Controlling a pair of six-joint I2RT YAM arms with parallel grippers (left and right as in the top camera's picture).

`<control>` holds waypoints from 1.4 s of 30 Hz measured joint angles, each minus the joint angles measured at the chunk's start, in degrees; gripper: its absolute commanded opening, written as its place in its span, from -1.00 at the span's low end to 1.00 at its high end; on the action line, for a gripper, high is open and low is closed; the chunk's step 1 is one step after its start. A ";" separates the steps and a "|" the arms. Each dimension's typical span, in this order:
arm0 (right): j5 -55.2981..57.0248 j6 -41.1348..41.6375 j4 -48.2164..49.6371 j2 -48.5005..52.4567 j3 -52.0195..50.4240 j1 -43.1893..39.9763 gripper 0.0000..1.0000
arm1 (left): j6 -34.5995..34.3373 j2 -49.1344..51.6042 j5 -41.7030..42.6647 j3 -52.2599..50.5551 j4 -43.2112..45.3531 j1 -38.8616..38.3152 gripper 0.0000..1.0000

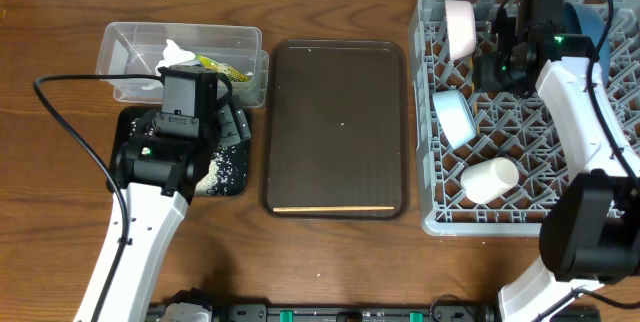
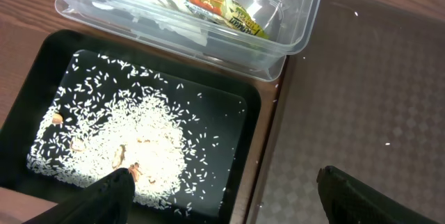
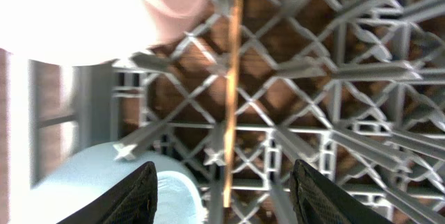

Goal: Sort waste into correct bins and load items into the dishwasher rack
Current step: 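Carry the chopstick with the right gripper and insert it upright in the rack, then move the right gripper to the remaining chopstick and grasp it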

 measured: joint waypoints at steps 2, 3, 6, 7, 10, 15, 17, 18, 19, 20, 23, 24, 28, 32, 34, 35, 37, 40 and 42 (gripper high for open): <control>-0.68 -0.04 -0.39 -1.97 0.02 1.20 0.17 | 0.00 0.00 0.00 0.00 0.00 0.00 0.74; -0.98 -0.20 -0.83 -3.28 0.04 2.08 0.17 | 0.00 0.00 0.00 0.00 0.00 0.00 0.74; -1.70 -1.73 -3.19 -9.16 0.33 7.15 0.18 | 0.00 0.00 0.00 0.00 0.00 0.00 0.74; -1.77 -1.97 -3.41 -9.90 0.42 7.89 0.18 | 0.00 0.00 0.00 0.00 0.00 0.00 0.74; -2.27 -5.18 -6.10 -13.07 1.53 14.47 0.21 | 0.00 0.00 0.00 0.00 0.00 0.00 0.74; -2.86 -11.19 -9.20 -12.87 0.22 25.22 0.24 | 0.00 0.00 0.00 0.00 0.00 0.00 0.74; -3.21 -13.16 -9.14 -12.28 -1.57 28.13 0.24 | 0.00 0.00 0.00 0.00 0.00 0.00 0.74; -3.45 -14.45 -8.94 -11.78 -3.08 29.83 0.22 | 0.00 0.00 0.00 0.00 0.02 0.00 0.74; -3.61 -15.23 -8.59 -11.39 -4.46 31.12 0.22 | 0.00 0.00 0.00 0.00 -0.02 0.00 0.74; -3.69 -15.91 -8.04 -10.99 -5.90 32.30 0.22 | 0.00 0.00 0.00 0.00 0.02 0.00 0.74; -4.26 -17.18 -6.97 -9.73 -10.21 35.43 0.22 | 0.00 0.00 0.00 0.00 0.00 0.00 0.74; -4.39 -17.51 -6.45 -9.27 -11.78 36.52 0.23 | 0.00 0.00 0.00 0.00 0.00 0.00 0.74; -4.63 -18.18 -2.73 -8.33 -17.70 40.00 0.22 | 0.00 0.00 0.00 0.00 0.00 0.00 0.74; -4.74 -18.53 1.18 -8.28 -22.27 42.23 0.20 | 0.00 0.00 0.00 0.00 0.00 0.00 0.74; -4.83 -18.60 3.06 -8.28 -24.35 42.77 0.19 | 0.00 0.00 0.00 0.00 0.00 0.00 0.74; -4.83 -18.64 4.17 -8.28 -25.55 42.91 0.18 | 0.00 0.00 0.00 0.00 0.00 0.00 0.74; -4.85 -18.64 6.38 -8.28 -27.61 42.95 0.18 | 0.00 0.00 0.00 0.00 0.00 0.00 0.74; -4.83 -18.71 9.70 -8.28 -30.49 42.95 0.16 | 0.00 0.00 0.00 0.00 0.00 0.00 0.74; -4.83 -18.67 11.67 -8.28 -32.15 42.95 0.15 | 0.00 0.00 0.00 0.00 0.00 0.00 0.74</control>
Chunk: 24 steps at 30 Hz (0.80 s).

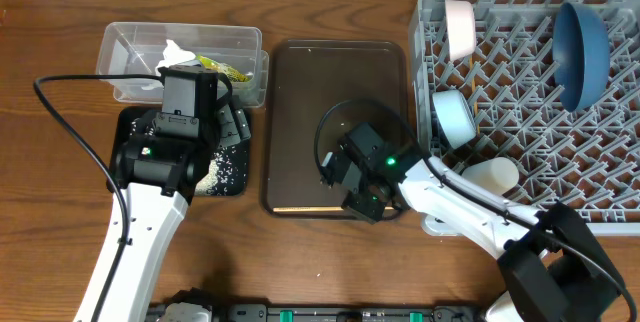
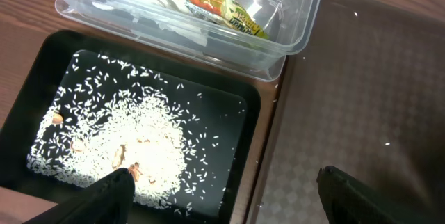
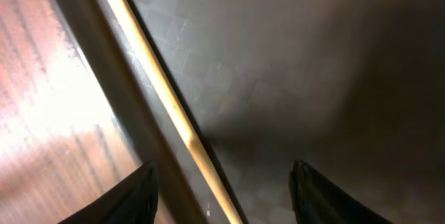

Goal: Sort waste into correct bins and load items into the dishwasher rack
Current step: 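Move the right gripper to the remaining chopstick and grasp it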

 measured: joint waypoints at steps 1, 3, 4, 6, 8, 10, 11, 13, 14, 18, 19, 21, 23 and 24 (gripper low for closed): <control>0.00 0.02 0.52 0.00 -0.63 0.00 0.15 | 0.00 0.00 0.00 0.00 0.00 0.00 0.74; 0.04 0.04 1.44 0.00 -1.95 0.00 0.15 | 0.00 0.00 0.00 0.00 0.00 0.00 0.74; 0.13 0.04 1.84 0.00 -2.47 0.00 0.15 | 0.00 0.00 0.00 0.00 0.00 0.00 0.74; 0.44 0.09 2.91 0.00 -3.34 0.00 0.15 | 0.00 0.00 0.00 0.00 -0.02 0.00 0.74; 0.66 0.15 3.89 0.00 -3.93 0.00 0.15 | 0.00 0.00 0.00 0.00 0.00 0.00 0.74; 0.72 0.33 4.87 0.00 -4.63 0.00 0.15 | 0.00 0.00 0.00 0.00 0.00 0.00 0.74; 0.79 0.35 5.03 0.00 -4.83 0.00 0.15 | 0.00 0.00 0.00 0.00 0.00 0.00 0.74; 1.05 0.76 5.38 0.00 -5.25 0.00 0.13 | 0.00 0.00 0.00 0.00 0.00 0.00 0.74; 1.40 1.01 5.53 0.00 -5.46 0.00 0.11 | 0.00 0.00 0.00 0.00 0.00 0.00 0.74; 2.08 1.79 5.66 0.00 -5.57 0.00 -0.17 | 0.00 0.00 0.00 0.00 0.00 0.00 0.74; 2.34 2.03 5.79 0.00 -5.57 0.00 -0.26 | 0.00 0.00 0.00 0.00 0.00 0.00 0.74; 3.17 3.26 5.97 0.00 -5.62 0.00 -0.53 | 0.00 0.00 0.00 0.00 0.00 0.00 0.74; 3.89 4.26 6.34 0.00 -5.66 0.00 -0.62 | 0.00 0.00 0.00 0.00 0.00 0.00 0.74; 4.20 4.87 6.54 0.00 -5.68 0.00 -0.66 | 0.00 0.00 0.00 0.00 0.00 0.00 0.74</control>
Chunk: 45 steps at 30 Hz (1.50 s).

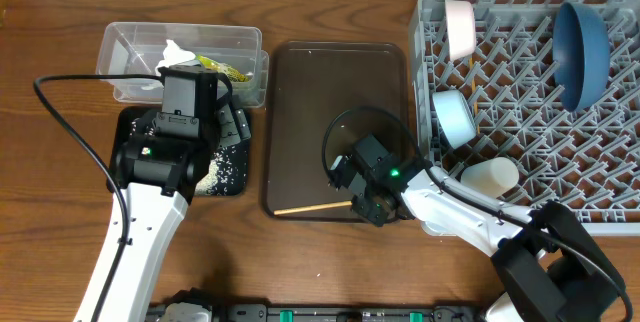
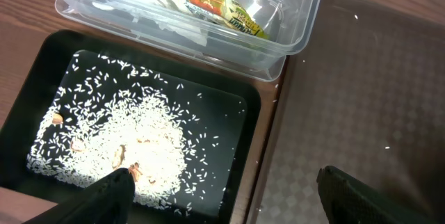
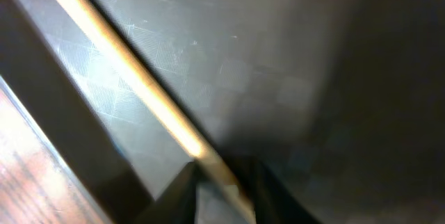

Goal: Sort waste into correct bins and load items into the dishwasher rack
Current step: 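Move the right gripper to the remaining chopstick and grasp it, then carry the second chopstick with the right gripper and insert it in the rack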

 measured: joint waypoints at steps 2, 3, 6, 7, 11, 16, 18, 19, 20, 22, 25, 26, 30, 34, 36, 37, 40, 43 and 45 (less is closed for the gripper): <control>0.42 1.60 0.50 0.00 -0.13 0.00 -0.74 | 0.00 0.00 0.00 0.00 0.00 0.00 0.74; 0.57 1.90 0.68 0.00 -0.15 0.00 -0.83 | 0.00 0.00 0.00 0.00 0.00 0.00 0.74; 0.98 3.80 1.42 0.00 -0.20 0.00 -0.98 | 0.00 0.00 0.00 0.00 0.00 0.00 0.74; 1.01 4.59 1.64 0.00 -0.20 0.00 -0.98 | 0.00 0.00 0.00 0.00 0.00 0.00 0.74; 1.11 8.48 1.38 0.00 0.04 -0.02 -0.98 | 0.00 0.00 0.00 0.00 0.00 0.00 0.74; 1.11 13.42 -3.02 -0.07 5.95 -0.94 -0.98 | 0.00 0.00 0.00 0.00 -0.02 0.00 0.74; 1.14 14.53 -5.46 -0.39 10.64 -2.08 -0.98 | 0.00 0.00 0.00 0.00 -0.02 0.00 0.74; 1.36 14.97 -6.86 -0.83 13.22 -2.89 -0.98 | 0.00 0.00 0.00 0.00 0.00 0.00 0.74; 1.64 15.65 -7.82 -1.44 15.21 -3.56 -0.98 | 0.00 0.00 0.00 0.00 0.00 0.00 0.74; 3.52 17.64 -10.23 -3.48 20.02 -5.57 -0.98 | 0.00 0.00 0.00 0.00 0.00 0.00 0.74; 7.63 20.81 -12.28 -7.17 25.16 -9.66 -0.98 | 0.00 0.00 0.00 0.00 0.00 0.00 0.74; 8.83 21.55 -12.39 -8.50 26.16 -11.47 -0.98 | 0.00 0.00 0.00 0.00 0.00 0.00 0.74; 12.61 22.80 -12.66 -13.11 27.58 -19.85 -0.98 | 0.00 0.00 0.00 0.00 0.00 0.00 0.74; 14.60 21.49 -12.98 -14.01 27.56 -28.83 -0.97 | 0.00 0.00 0.00 0.00 0.00 0.00 0.74; 15.23 19.82 -12.79 -13.60 27.52 -32.15 -0.97 | 0.00 0.00 0.00 0.00 0.00 0.00 0.74; 15.30 18.58 -12.37 -13.25 27.50 -33.66 -0.97 | 0.00 0.00 0.00 0.00 0.00 0.00 0.74; 14.62 14.84 -11.63 -11.61 27.50 -36.68 -0.97 | 0.00 0.00 0.00 0.00 0.00 0.00 0.74; 13.84 11.04 -11.45 -8.48 27.50 -38.36 -0.98 | 0.00 0.00 0.00 0.00 0.00 0.00 0.74; 13.57 8.79 -11.10 -5.70 27.47 -38.64 -0.97 | 0.00 0.00 0.00 0.00 0.00 0.00 0.74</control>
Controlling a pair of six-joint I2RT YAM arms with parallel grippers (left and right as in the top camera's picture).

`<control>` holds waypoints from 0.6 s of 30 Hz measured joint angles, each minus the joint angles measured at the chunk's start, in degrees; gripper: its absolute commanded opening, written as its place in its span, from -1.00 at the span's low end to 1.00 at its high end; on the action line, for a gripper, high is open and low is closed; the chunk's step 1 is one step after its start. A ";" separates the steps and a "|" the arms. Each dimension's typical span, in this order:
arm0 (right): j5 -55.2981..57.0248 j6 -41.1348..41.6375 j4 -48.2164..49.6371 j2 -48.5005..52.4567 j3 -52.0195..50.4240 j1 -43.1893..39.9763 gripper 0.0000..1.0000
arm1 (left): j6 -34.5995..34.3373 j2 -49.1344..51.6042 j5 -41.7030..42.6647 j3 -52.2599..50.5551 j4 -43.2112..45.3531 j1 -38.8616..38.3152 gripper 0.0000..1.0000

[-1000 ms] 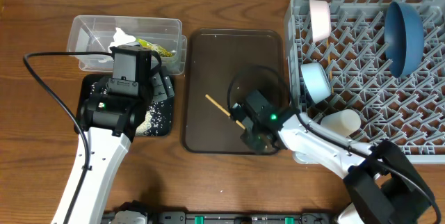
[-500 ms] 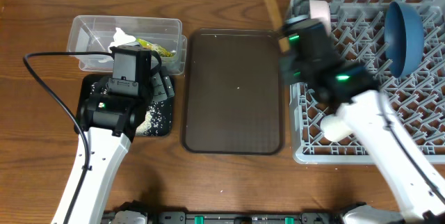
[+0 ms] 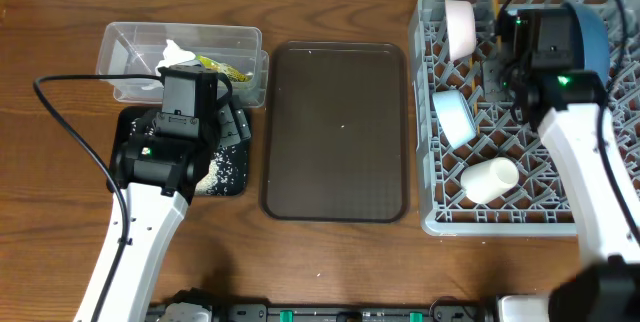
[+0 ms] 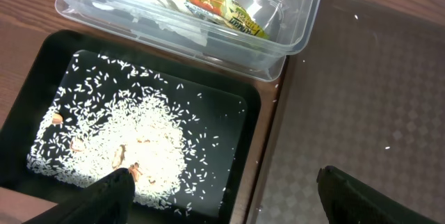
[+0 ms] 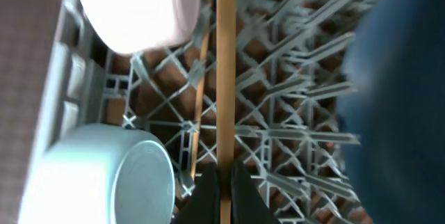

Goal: Sort waste into correct bins and load items into the dishwasher rack
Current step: 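Carry the second chopstick with the right gripper and insert it in the rack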

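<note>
My right gripper [image 3: 508, 42] is shut on a wooden chopstick [image 5: 224, 78] over the back left part of the grey dishwasher rack [image 3: 430, 224]. The stick stands upright between the fingertips [image 5: 207, 189]; its top shows in the overhead view as a thin chopstick. A second, thinner stick [image 5: 201, 99] lies among the rack's ribs just beside it. My left gripper [image 4: 222, 200] hangs open over the edge between the black bin [image 4: 42, 64] of rice and the brown tray [image 3: 335, 132], holding nothing.
The rack holds a pink cup [image 3: 460, 27], a light blue bowl [image 3: 455, 117], a white cup [image 3: 488, 179] and a dark blue bowl [image 3: 592, 22]. A clear bin [image 3: 130, 52] with wrappers and tissue stands behind the black bin.
My right gripper was shut on the chopstick at the tray's front edge; now it holds that chopstick upright over the rack's back left. The tray has nothing on it. The left arm has not moved.
First my right gripper was open over the rack, with one chopstick lying in the rack and another on the tray's front edge. Then it was open low over the tray beside that chopstick, then shut on it. Now the chopstick is held over the rack.
</note>
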 measured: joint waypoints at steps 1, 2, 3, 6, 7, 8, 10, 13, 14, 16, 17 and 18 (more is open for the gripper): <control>-0.42 -0.70 0.24 1.11 0.00 0.00 -0.97 | 0.00 0.00 0.00 0.00 0.00 0.00 0.74; -0.57 -1.57 0.66 2.84 0.00 -0.04 -0.97 | 0.00 0.00 0.00 0.00 0.00 0.00 0.74; -0.70 -2.01 0.90 4.00 -0.04 -0.13 -0.98 | 0.00 0.00 0.00 0.00 0.00 0.00 0.74; -0.87 -2.34 2.36 6.71 -0.37 -0.61 -0.97 | 0.00 0.00 0.00 0.00 0.00 0.00 0.74; -0.96 -2.25 2.84 7.30 -0.42 -0.90 -0.98 | 0.00 0.00 0.00 0.00 0.00 0.00 0.74; -1.01 -2.03 3.37 7.63 -0.48 -1.11 -0.98 | 0.00 0.00 0.00 0.00 0.00 0.00 0.74; -1.03 -1.44 4.39 7.85 -0.55 -1.70 -0.98 | 0.00 0.00 0.00 0.00 0.00 0.00 0.74; -1.03 -0.72 5.88 7.85 -0.55 -2.58 -0.97 | 0.00 0.00 0.00 0.00 0.00 0.00 0.74; -1.01 -0.57 5.90 7.85 -0.55 -2.64 -0.72 | 0.00 0.00 0.00 0.00 0.00 0.00 0.74; -0.94 0.17 6.01 7.85 -0.55 -2.69 0.18 | 0.00 0.00 0.00 0.00 0.00 0.00 0.74; -1.03 -0.04 6.14 7.85 -0.55 -2.67 0.36 | 0.00 0.00 0.00 0.00 0.00 0.00 0.74; -1.07 0.00 6.21 7.85 -0.55 -2.67 0.53 | 0.00 0.00 0.00 0.00 0.00 0.00 0.74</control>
